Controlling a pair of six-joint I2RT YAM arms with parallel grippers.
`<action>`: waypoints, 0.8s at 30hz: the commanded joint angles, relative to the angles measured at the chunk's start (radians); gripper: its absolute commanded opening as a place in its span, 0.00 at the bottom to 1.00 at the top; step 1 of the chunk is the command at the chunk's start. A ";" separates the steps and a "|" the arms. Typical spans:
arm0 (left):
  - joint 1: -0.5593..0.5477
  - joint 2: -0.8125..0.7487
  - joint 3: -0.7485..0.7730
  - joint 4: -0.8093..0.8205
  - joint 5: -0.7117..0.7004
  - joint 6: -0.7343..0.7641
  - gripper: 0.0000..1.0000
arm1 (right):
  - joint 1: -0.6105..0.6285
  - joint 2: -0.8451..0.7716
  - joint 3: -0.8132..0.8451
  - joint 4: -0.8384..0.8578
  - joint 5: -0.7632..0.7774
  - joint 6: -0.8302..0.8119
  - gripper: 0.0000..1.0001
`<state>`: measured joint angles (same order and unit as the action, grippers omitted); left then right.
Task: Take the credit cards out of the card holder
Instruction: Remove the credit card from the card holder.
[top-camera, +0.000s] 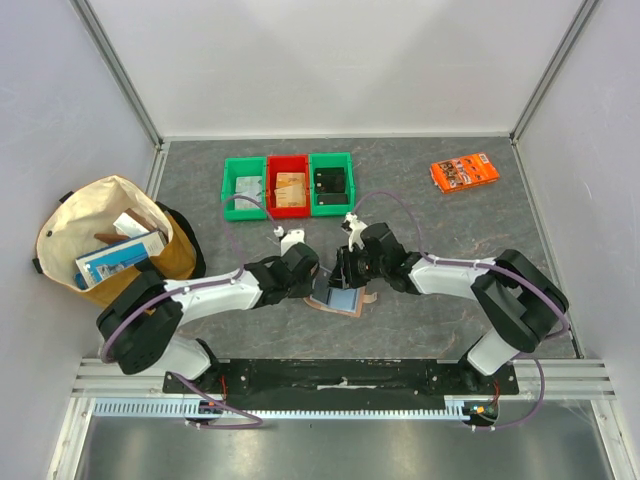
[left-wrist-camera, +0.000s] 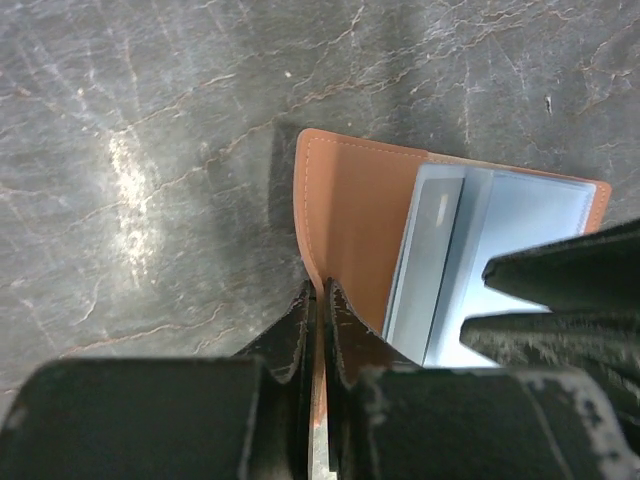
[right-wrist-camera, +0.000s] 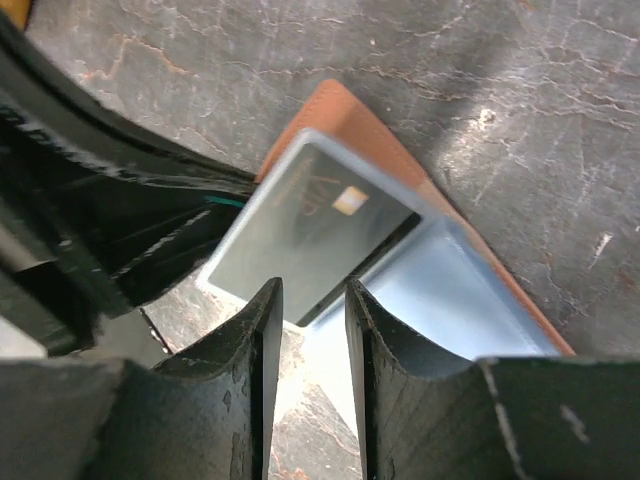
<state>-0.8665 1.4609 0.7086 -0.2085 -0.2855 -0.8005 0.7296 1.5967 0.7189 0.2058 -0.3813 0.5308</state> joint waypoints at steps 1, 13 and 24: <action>-0.005 -0.085 -0.050 0.031 -0.035 -0.066 0.10 | 0.001 0.014 0.030 0.009 0.047 -0.021 0.39; 0.001 -0.347 -0.066 -0.046 -0.091 -0.031 0.45 | 0.001 0.006 -0.006 0.030 0.058 -0.009 0.40; 0.037 -0.177 -0.041 0.136 0.170 0.014 0.15 | -0.001 -0.040 -0.118 0.233 0.036 0.169 0.40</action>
<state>-0.8478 1.2339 0.6388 -0.1593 -0.1970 -0.8169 0.7300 1.5909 0.6292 0.3149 -0.3328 0.6193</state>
